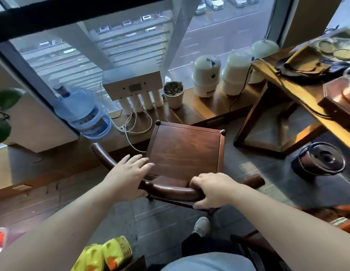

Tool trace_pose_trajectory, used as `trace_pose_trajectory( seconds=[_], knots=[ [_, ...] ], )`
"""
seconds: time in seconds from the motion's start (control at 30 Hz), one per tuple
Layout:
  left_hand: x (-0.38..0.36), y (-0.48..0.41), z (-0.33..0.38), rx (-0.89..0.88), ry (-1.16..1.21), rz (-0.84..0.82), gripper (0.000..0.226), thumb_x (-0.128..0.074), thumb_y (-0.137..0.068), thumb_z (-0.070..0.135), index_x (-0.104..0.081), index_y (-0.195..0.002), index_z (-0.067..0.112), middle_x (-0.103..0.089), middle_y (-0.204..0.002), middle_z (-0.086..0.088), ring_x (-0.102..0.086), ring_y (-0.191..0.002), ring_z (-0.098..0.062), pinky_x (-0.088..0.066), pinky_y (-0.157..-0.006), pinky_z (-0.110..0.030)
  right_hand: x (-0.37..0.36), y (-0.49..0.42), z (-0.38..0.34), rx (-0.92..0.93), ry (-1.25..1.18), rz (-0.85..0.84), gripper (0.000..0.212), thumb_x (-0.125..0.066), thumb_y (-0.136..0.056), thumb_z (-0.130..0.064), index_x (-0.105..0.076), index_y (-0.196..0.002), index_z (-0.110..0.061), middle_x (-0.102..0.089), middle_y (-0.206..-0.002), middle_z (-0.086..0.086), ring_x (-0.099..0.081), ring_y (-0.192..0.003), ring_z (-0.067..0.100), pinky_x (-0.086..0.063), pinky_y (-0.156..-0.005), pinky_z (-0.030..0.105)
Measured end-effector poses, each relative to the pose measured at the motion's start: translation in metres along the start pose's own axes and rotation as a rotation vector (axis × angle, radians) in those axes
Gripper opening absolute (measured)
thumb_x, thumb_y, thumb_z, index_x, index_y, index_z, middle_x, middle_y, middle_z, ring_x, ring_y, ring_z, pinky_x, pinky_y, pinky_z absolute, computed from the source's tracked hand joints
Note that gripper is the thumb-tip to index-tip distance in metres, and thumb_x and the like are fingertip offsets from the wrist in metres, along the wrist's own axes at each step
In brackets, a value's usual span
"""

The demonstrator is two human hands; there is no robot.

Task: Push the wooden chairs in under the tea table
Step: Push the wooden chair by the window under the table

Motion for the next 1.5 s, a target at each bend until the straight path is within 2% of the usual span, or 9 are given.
trace_pose_trajectory(
  seconds=[0.13, 0.27, 0.37, 0.53, 0.63, 0.73, 1.13, 1.4, 1.5],
  knots=[
    [-0.016, -0.01, -0.018, -0.044, -0.011, -0.134, 0.085, -0.063, -0.063, 0.058, -0.034, -0.137, 0.029, -0.044, -0.142, 0.002, -0.035, -0.131, -0.023, -0.032, -0.107, -0.043, -0.005, -0.024, -0.007, 0.072, 0.005, -0.149, 0.035, -0.066, -0.072, -0.05, -0.051, -0.094, -0.028, -0.062, -0.092, 0.0, -0.058, -0.084, 0.028, -0.041, -0.063, 0.033],
    [-0.03, -0.012, -0.02, -0.099, -0.057, -0.12, 0.032, -0.051, -0.068, 0.041, -0.053, -0.097, 0.029, -0.067, -0.099, 0.005, -0.061, -0.094, -0.022, -0.045, -0.078, -0.037, -0.012, -0.033, -0.006, 0.058, -0.134, -0.326, 0.021, -0.067, -0.07, -0.037, -0.055, -0.085, -0.028, -0.058, -0.076, -0.007, -0.056, -0.07, 0.023, -0.043, -0.058, 0.031],
    [-0.036, -0.02, -0.026, -0.175, -0.056, -0.126, 0.019, -0.048, -0.063, 0.038, -0.051, -0.079, 0.028, -0.068, -0.076, 0.005, -0.065, -0.072, -0.024, -0.042, -0.062, -0.033, -0.014, -0.039, 0.001, -0.007, -0.237, -0.44, 0.027, -0.071, -0.066, -0.042, -0.06, -0.083, -0.025, -0.061, -0.074, -0.006, -0.058, -0.064, 0.016, -0.041, -0.05, 0.03],
    [-0.039, -0.027, -0.032, -0.283, -0.038, -0.138, 0.014, -0.046, -0.063, 0.038, -0.042, -0.072, 0.028, -0.064, -0.07, 0.005, -0.063, -0.064, -0.025, -0.041, -0.054, -0.033, -0.02, -0.042, 0.005, -0.198, -0.329, -0.684, 0.023, -0.071, -0.053, -0.034, -0.07, -0.062, -0.013, -0.07, -0.059, -0.005, -0.061, -0.045, 0.014, -0.041, -0.044, 0.02],
    [-0.039, -0.03, -0.032, -0.303, -0.037, -0.138, 0.015, -0.047, -0.062, 0.037, -0.039, -0.072, 0.028, -0.063, -0.07, 0.004, -0.063, -0.065, -0.025, -0.043, -0.054, -0.033, -0.021, -0.041, 0.004, -0.262, -0.345, -0.657, 0.018, -0.068, -0.05, -0.029, -0.069, -0.061, -0.016, -0.064, -0.052, -0.002, -0.053, -0.038, 0.016, -0.038, -0.04, 0.018],
    [-0.033, -0.039, -0.033, -0.317, -0.073, -0.135, 0.016, -0.049, -0.064, 0.037, -0.047, -0.077, 0.028, -0.062, -0.071, 0.005, -0.063, -0.066, -0.023, -0.044, -0.056, -0.032, -0.02, -0.037, 0.006, -0.307, -0.393, -0.606, 0.028, -0.066, -0.05, -0.028, -0.074, -0.071, -0.011, -0.065, -0.052, 0.0, -0.054, -0.038, 0.016, -0.037, -0.035, 0.016],
    [0.007, -0.104, 0.034, -0.542, -0.22, -0.103, 0.017, -0.052, -0.068, 0.037, -0.054, -0.083, 0.027, -0.066, -0.077, 0.005, -0.065, -0.072, -0.022, -0.042, -0.057, -0.031, -0.036, 0.034, 0.04, -0.527, -0.692, -0.475, 0.028, -0.068, -0.057, -0.023, -0.072, -0.078, -0.004, -0.064, -0.053, 0.002, -0.057, -0.043, 0.02, -0.047, -0.047, 0.026],
    [0.031, -0.143, 0.078, -0.71, -0.293, -0.089, 0.012, -0.05, -0.065, 0.031, -0.041, -0.074, 0.029, -0.064, -0.071, 0.003, -0.064, -0.067, -0.024, -0.042, -0.055, -0.031, -0.051, 0.072, 0.06, -0.607, -0.76, -0.386, 0.035, -0.068, -0.055, -0.032, -0.073, -0.081, -0.01, -0.068, -0.058, -0.002, -0.06, -0.046, 0.016, -0.045, -0.044, 0.024],
    [0.031, -0.153, 0.084, -0.766, -0.331, -0.09, 0.014, -0.049, -0.066, 0.032, -0.05, -0.079, 0.026, -0.065, -0.073, 0.003, -0.064, -0.068, -0.025, -0.041, -0.054, -0.031, -0.054, 0.077, 0.059, -0.656, -0.672, -0.323, 0.032, -0.066, -0.054, -0.044, -0.065, -0.075, -0.02, -0.065, -0.063, -0.004, -0.062, -0.057, 0.017, -0.044, -0.048, 0.028]
  ],
)
Point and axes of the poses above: each hand's wrist, its own y-axis away from the middle knuckle, its own x-axis out of the back of the hand, z = x × y, the point moved 5 cm from there along -y, towards the middle knuckle
